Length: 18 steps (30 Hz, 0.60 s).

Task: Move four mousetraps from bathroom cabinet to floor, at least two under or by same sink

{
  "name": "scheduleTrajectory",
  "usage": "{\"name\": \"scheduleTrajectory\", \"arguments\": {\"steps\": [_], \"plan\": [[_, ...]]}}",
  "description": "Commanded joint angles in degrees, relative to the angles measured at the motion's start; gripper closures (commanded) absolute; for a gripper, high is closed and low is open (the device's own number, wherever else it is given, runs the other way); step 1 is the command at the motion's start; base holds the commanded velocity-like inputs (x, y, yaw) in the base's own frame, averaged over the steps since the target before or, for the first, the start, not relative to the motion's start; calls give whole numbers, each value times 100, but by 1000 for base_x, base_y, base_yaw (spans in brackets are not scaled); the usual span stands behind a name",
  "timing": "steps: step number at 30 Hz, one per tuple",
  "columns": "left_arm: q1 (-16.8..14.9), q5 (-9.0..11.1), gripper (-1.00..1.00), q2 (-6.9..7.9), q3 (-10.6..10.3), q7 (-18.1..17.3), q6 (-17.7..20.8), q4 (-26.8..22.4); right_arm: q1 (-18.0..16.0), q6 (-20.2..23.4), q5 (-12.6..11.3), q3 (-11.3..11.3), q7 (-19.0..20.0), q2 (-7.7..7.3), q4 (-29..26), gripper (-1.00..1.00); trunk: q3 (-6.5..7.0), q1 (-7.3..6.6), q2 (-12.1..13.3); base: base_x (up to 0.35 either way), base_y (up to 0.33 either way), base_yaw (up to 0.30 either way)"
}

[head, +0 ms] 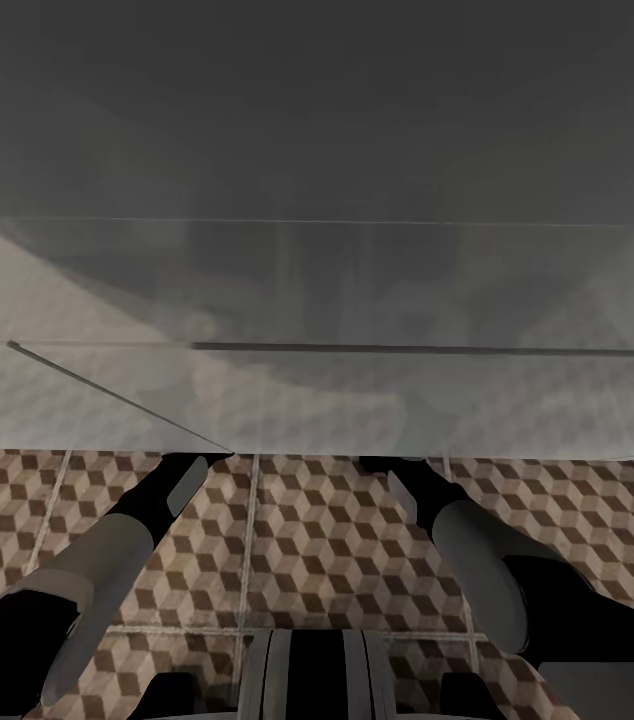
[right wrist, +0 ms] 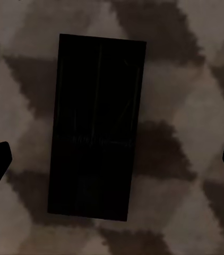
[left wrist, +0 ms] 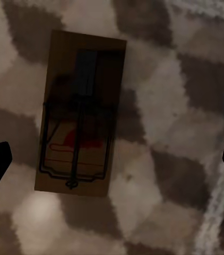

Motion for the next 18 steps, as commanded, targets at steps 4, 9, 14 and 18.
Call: {"name": "scheduleTrajectory", "arguments": {"steps": [4, 9, 14, 18], "plan": [[-1, 56, -100, 9, -48, 51, 16, -14, 0, 34, 59, -45, -6, 6, -11, -100, -3, -1, -1, 0, 0, 0], [-1, 56, -100, 9, -47, 50, 19, -14, 2, 34, 59, -45, -6, 6, -11, -100, -3, -1, -1, 0, 0, 0], [-1, 56, -100, 9, -48, 50, 18, -14, 2, 34, 59, -45, -6, 6, -11, -100, -3, -1, -1, 0, 0, 0], [-1, 56, -100, 9, -47, 53, 17, -14, 2, 34, 59, -45, -6, 6, -11, -100, -3, -1, -1, 0, 0, 0]]}}
